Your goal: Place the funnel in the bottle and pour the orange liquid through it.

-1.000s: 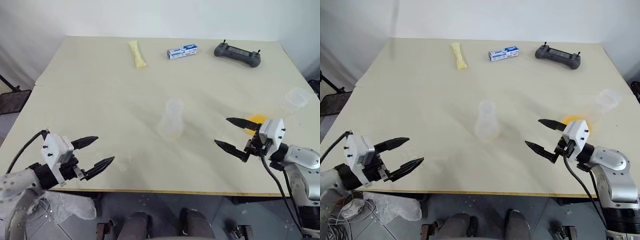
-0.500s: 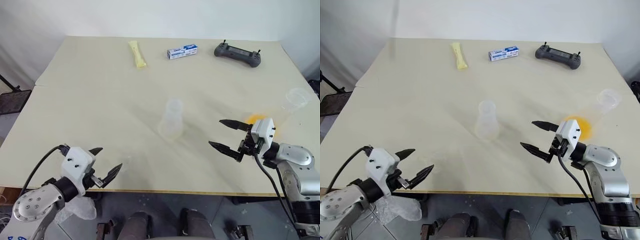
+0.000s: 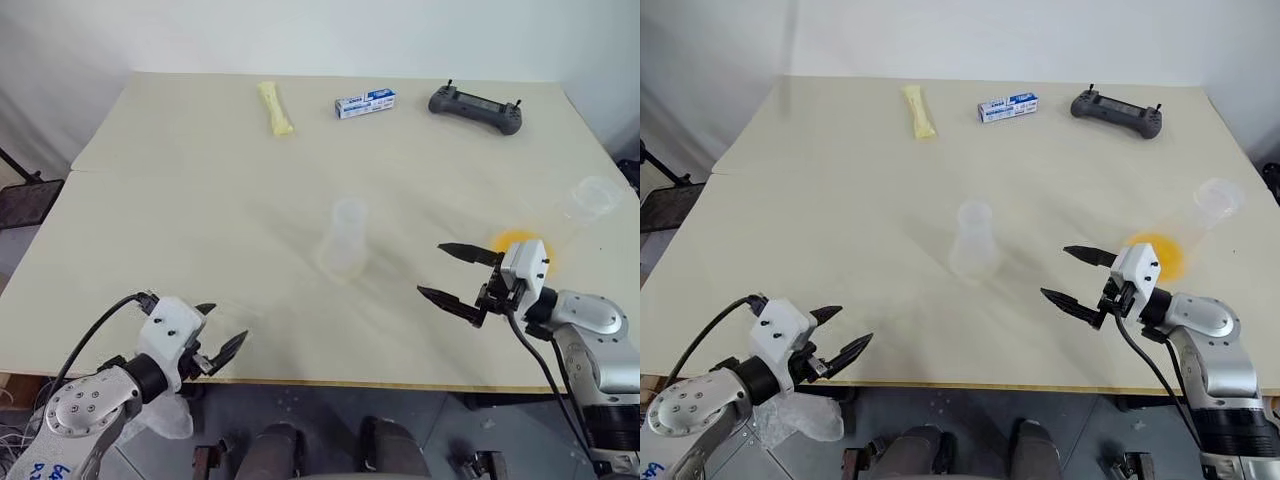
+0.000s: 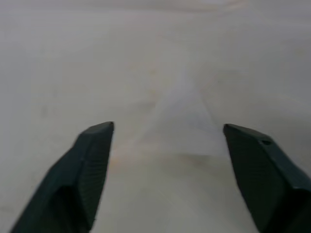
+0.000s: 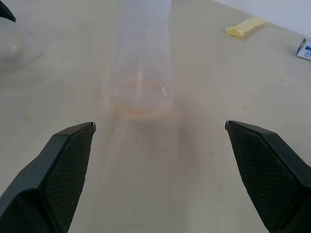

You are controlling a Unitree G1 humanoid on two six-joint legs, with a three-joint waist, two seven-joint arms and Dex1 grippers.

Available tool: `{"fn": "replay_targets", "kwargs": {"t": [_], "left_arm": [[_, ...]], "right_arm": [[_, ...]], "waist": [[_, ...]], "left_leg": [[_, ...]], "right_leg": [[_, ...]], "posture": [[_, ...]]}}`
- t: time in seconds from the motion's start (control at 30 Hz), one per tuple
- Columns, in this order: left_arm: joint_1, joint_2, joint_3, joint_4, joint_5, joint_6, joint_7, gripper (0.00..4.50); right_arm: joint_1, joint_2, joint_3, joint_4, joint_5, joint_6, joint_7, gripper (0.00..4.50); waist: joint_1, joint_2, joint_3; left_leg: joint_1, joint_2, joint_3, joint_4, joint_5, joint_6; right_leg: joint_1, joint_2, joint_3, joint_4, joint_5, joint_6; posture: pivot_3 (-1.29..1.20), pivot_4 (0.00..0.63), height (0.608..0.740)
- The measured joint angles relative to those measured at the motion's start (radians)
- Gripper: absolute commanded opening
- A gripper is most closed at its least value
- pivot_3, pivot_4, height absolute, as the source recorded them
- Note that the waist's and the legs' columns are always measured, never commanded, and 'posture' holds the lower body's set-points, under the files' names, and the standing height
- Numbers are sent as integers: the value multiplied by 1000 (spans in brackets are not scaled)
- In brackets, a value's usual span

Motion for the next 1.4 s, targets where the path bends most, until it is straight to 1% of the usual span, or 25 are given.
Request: {"fn": "replay_targets", "kwargs": {"t": [0.27,0.3,0.63,0.7,0.83,0.93,1.13,1.27,1.4], "left_arm": [[-45,2,-20,55,20,-1,-3,281],[-48,2,-20,62,20,-1,-3,26],[-121,3,22,139,-1,-10,-37,26],[-159,0,51,159,-30,-9,-46,26],[-273,-11,113,191,-144,13,-75,26],[-364,11,127,241,-202,15,-115,26],[-589,85,98,392,-239,15,-186,26],[-744,106,35,485,-249,62,-207,26],[-878,129,-44,575,-260,102,-268,26]], "right_arm": [[0,2,0,0,-3,-5,-8,4500],[0,2,0,0,-4,-8,-9,4500],[8,2,-1,0,-10,-18,-13,4500],[10,2,-3,-1,-10,-18,-15,4500],[12,2,-7,-2,-10,-19,-18,4500],[19,2,-13,-8,-9,-19,-17,4500],[47,-15,-47,-70,55,10,13,4500],[85,-31,-71,-141,93,49,23,4500],[104,-34,-90,-210,124,87,3,4500]], "waist": [[0,0,0],[0,0,0],[1,0,0],[1,0,0],[1,0,0],[0,0,0],[0,0,0],[2,0,0],[1,0,0]], "left_leg": [[0,0,0,0,0,0],[0,0,0,0,0,0],[0,0,0,0,0,0],[0,0,0,0,0,0],[0,0,0,0,0,0],[0,0,0,0,0,0],[0,-1,0,0,0,0],[0,-1,1,0,0,0],[0,-1,1,0,0,0]], "right_leg": [[0,0,0,0,0,0],[0,0,0,0,0,0],[0,0,0,0,0,0],[0,0,0,0,0,0],[0,0,-1,1,0,0],[0,1,-2,2,0,0],[0,1,-4,2,0,0],[0,1,-6,2,0,0],[-1,1,-7,3,0,1]], "posture": [[0,150,740],[0,150,740],[0,150,740],[0,150,740],[0,150,740],[0,150,740],[0,150,740],[0,150,740],[0,150,740]]}}
